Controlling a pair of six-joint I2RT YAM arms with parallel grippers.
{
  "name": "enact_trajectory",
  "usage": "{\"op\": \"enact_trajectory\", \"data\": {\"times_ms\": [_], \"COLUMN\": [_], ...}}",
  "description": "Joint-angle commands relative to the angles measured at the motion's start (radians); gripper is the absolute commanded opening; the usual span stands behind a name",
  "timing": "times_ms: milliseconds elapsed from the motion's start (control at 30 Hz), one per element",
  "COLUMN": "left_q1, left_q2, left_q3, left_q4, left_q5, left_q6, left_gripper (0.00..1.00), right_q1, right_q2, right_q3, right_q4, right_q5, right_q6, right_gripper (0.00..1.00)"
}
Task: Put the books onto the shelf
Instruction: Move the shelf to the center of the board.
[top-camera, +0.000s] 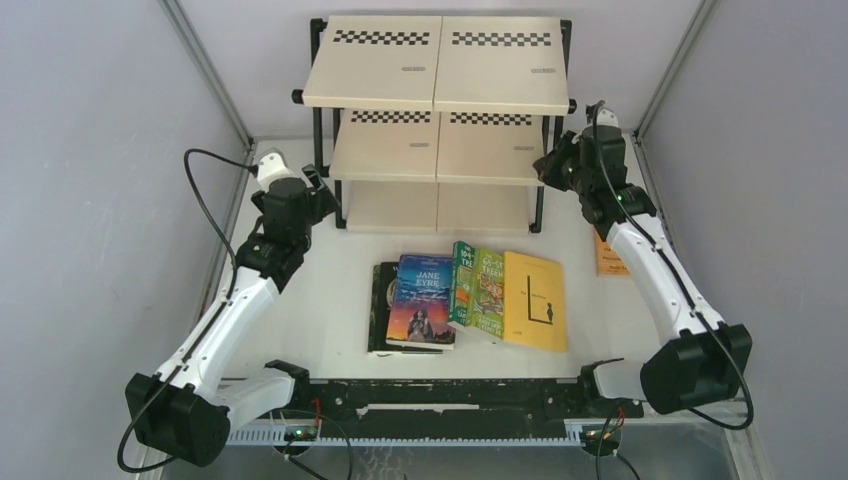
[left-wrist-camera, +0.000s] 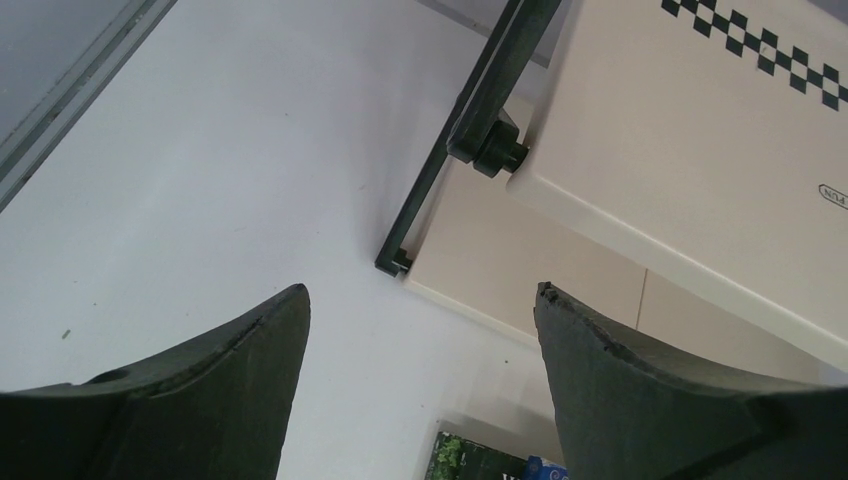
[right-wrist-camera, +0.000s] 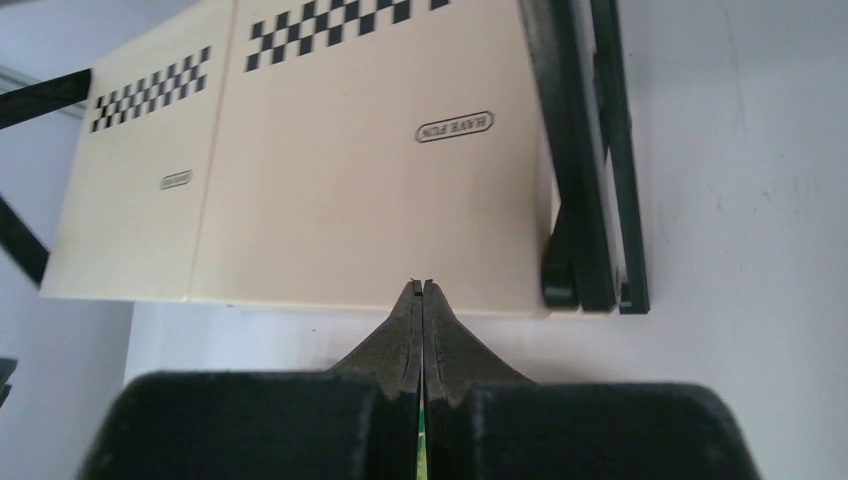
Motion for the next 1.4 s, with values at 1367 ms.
{"op": "enact_trajectory", "data": {"times_ms": [1367], "left_q1": [-0.010], "left_q2": [0.051], "left_q3": [0.050], "left_q4": [0.087], "left_q5": [-0.002], "left_q6": [0.020], "left_gripper": [0.86], "right_q1": [0.098], "right_q2": [0.132], "right_q3": [0.029], "right_q4": [0.057], "right_q5": [0.025], "right_q6": [-0.002], "right_gripper": [0.00]}}
